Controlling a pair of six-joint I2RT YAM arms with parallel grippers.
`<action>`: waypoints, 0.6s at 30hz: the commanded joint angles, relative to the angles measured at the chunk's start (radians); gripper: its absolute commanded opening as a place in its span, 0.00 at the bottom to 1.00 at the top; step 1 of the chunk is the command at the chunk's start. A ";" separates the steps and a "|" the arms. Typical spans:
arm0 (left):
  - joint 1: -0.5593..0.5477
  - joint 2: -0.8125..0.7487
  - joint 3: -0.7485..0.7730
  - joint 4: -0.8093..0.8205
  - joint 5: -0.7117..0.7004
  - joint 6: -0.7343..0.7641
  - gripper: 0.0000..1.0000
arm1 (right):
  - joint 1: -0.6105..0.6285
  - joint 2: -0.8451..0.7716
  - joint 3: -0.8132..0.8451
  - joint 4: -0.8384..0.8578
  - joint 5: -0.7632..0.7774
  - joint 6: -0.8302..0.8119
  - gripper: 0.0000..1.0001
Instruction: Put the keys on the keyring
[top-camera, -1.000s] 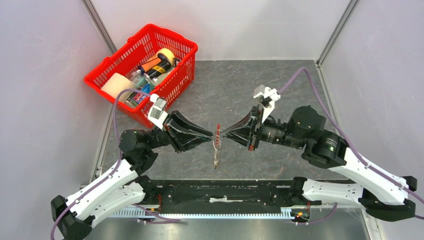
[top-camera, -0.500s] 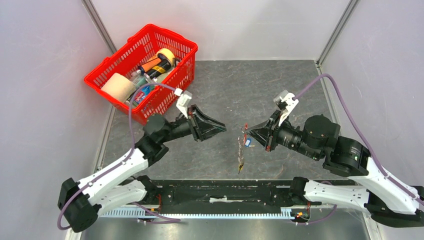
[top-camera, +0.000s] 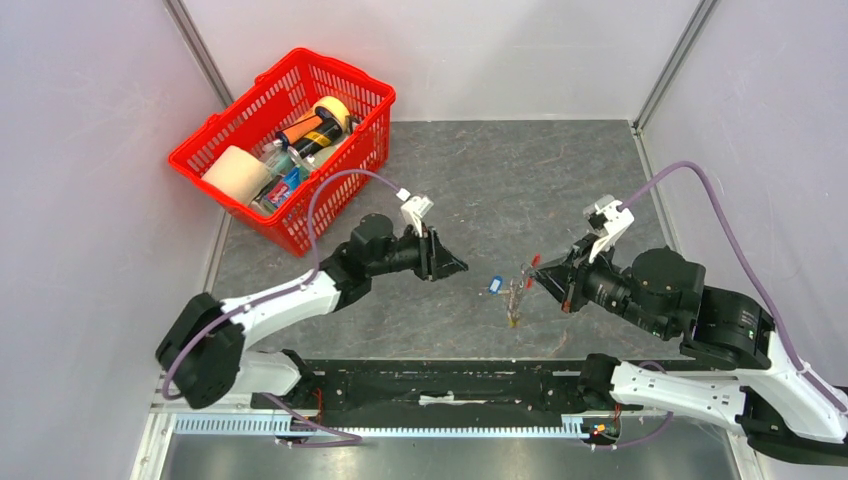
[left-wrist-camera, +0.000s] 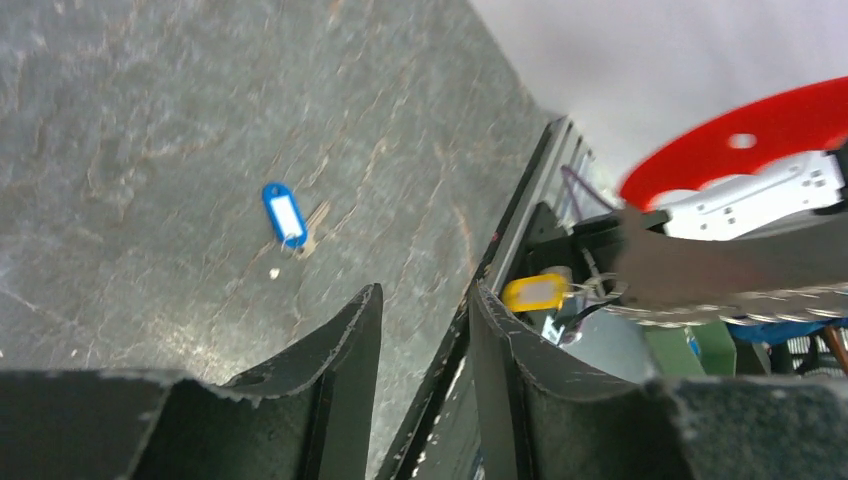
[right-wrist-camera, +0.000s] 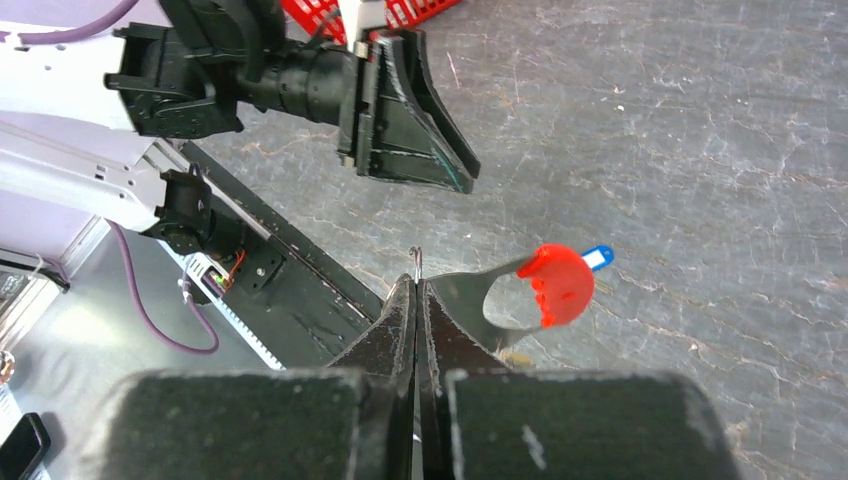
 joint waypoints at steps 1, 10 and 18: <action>-0.019 0.123 0.011 0.060 0.038 0.062 0.46 | 0.004 -0.024 0.040 -0.026 0.025 0.032 0.00; -0.041 0.355 0.051 0.131 0.011 0.078 0.65 | 0.004 -0.034 0.040 -0.050 -0.019 0.057 0.00; -0.047 0.518 0.132 0.151 0.007 0.109 0.66 | 0.005 -0.041 0.043 -0.046 -0.033 0.057 0.00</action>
